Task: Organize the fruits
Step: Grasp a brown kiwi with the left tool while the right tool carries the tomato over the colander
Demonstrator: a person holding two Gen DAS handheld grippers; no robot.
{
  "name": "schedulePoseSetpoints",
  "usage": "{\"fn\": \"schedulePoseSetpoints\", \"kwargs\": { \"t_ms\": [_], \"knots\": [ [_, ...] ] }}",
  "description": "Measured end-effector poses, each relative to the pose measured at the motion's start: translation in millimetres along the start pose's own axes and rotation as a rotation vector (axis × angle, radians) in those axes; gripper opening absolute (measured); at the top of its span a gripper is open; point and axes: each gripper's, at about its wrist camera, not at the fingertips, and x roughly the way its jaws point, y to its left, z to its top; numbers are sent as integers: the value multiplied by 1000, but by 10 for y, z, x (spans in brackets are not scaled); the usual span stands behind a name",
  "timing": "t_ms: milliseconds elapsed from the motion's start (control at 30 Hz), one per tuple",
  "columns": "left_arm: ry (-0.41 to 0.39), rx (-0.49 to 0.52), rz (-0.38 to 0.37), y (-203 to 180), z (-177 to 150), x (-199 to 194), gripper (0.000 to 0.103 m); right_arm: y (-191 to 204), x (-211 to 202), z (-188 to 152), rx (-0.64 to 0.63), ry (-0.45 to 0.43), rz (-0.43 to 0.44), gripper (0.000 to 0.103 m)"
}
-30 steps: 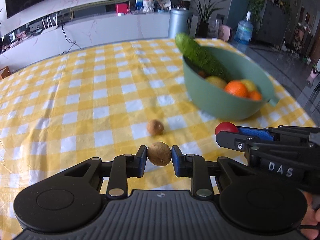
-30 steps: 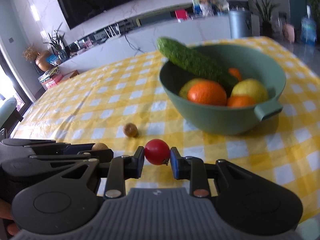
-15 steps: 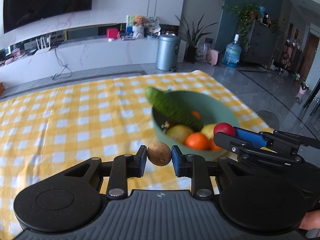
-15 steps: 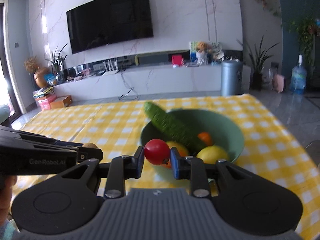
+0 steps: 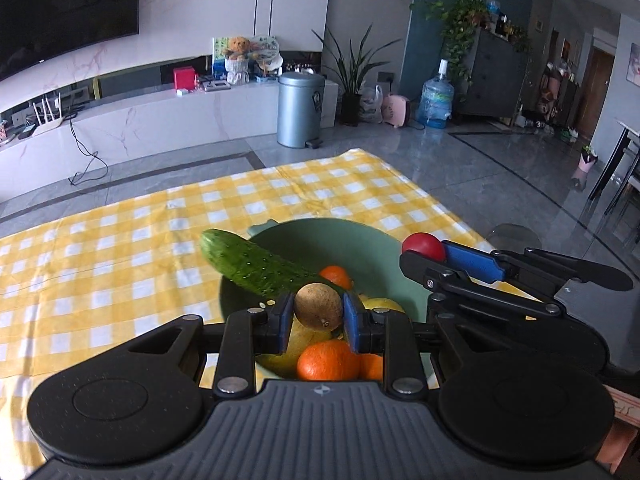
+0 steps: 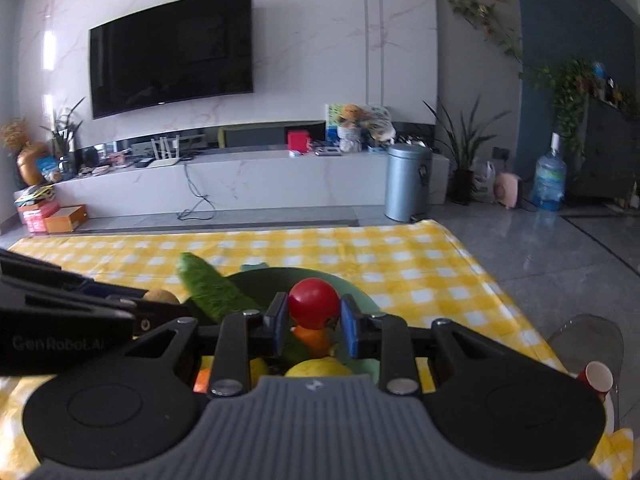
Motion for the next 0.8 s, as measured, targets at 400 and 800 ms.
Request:
{"fn": "schedulePoseSetpoints", "kwargs": {
  "t_ms": [400, 800],
  "knots": [
    [72, -17, 22, 12, -22, 422, 29, -118, 349, -155, 43, 90, 6, 24],
    [126, -31, 39, 52, -72, 615, 29, -145, 495, -215, 66, 153, 25, 24]
  ]
}}
